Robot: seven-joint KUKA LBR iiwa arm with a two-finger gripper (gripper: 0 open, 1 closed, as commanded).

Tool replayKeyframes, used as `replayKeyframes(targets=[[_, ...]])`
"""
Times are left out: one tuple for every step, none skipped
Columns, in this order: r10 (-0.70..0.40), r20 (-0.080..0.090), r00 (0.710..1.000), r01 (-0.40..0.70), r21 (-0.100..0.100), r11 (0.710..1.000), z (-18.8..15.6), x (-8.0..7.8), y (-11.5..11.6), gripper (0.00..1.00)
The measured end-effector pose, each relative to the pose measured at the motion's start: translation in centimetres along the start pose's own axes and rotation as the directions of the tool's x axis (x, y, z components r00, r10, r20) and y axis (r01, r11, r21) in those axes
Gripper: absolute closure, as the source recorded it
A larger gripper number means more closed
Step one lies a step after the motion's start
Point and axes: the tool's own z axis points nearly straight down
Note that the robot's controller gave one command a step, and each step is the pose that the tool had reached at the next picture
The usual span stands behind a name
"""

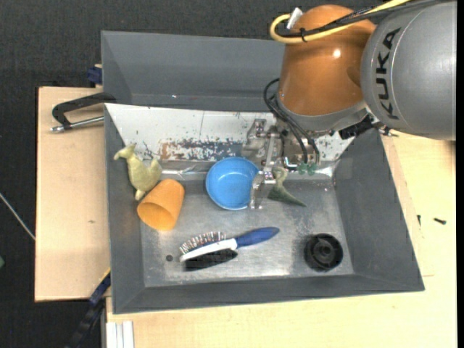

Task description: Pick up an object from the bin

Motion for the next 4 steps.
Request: replayKeyframes(targets=[[-0.195, 0.011, 0.981, 0.195, 0.000, 0.981, 15.7, 5.2, -0.9, 0.00], [-0.195, 0.016, 0.981, 0.195, -0.001, 0.981, 15.3, 4.9, -0.8, 1.00], [-0.160, 0.019, 0.987, 0.160, 0.002, 0.987, 2.5, 4.3, -1.4, 1.00], [-0.159, 0.011, 0.987, 0.159, 0.001, 0.987, 2.9, 4.5, -1.4, 0.00]])
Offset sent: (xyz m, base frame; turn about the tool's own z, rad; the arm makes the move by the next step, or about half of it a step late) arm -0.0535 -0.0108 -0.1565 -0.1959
